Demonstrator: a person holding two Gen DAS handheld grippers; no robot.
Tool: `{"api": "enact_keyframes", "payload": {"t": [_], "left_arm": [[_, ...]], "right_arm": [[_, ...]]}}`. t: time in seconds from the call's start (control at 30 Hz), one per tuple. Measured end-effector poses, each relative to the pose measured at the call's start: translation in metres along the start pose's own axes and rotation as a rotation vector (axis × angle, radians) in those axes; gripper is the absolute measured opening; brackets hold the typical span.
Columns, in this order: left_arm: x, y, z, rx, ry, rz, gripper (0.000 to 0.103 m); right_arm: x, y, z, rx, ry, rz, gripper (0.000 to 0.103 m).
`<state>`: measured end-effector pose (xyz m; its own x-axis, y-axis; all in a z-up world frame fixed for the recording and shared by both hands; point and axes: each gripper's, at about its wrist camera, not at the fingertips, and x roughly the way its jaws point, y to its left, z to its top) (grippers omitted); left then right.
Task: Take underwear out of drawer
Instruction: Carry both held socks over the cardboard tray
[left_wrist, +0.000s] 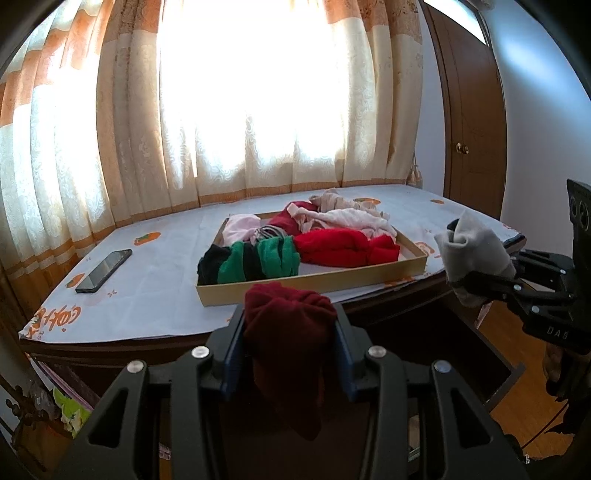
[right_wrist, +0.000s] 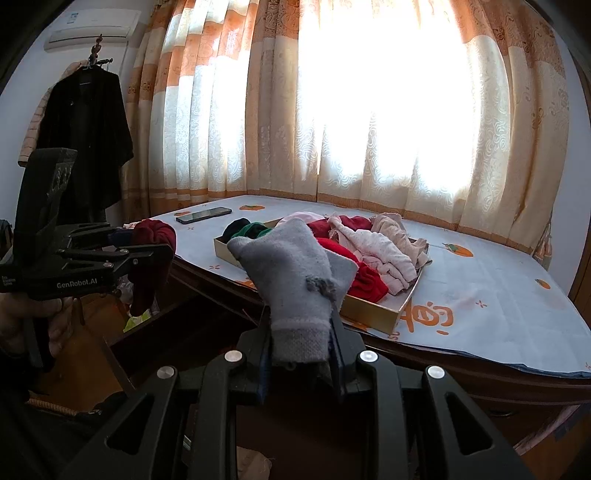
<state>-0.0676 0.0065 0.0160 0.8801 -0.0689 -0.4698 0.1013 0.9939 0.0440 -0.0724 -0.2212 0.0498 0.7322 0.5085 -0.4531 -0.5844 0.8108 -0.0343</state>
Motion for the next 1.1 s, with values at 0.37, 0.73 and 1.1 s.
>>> {"api": "enact_keyframes", "payload": {"t": [0.37, 0.73, 1.1], "left_arm": [[0.010, 0.002, 0.018, 0.034, -0.020, 0.006, 0.042], [0.028, 0.004, 0.037, 0.061, -0.013, 0.024, 0.042], [0.044, 0.006, 0.060, 0.076, -0.020, 0.035, 0.042]], "right_arm": [[0.009, -0.003, 0.015, -0.032, 0.014, -0.013, 0.028], [0.031, -0.010, 0.031, -0.055, 0.044, -0.011, 0.028], [0.047, -0.017, 0.047, -0.067, 0.062, -0.009, 0.028]]}}
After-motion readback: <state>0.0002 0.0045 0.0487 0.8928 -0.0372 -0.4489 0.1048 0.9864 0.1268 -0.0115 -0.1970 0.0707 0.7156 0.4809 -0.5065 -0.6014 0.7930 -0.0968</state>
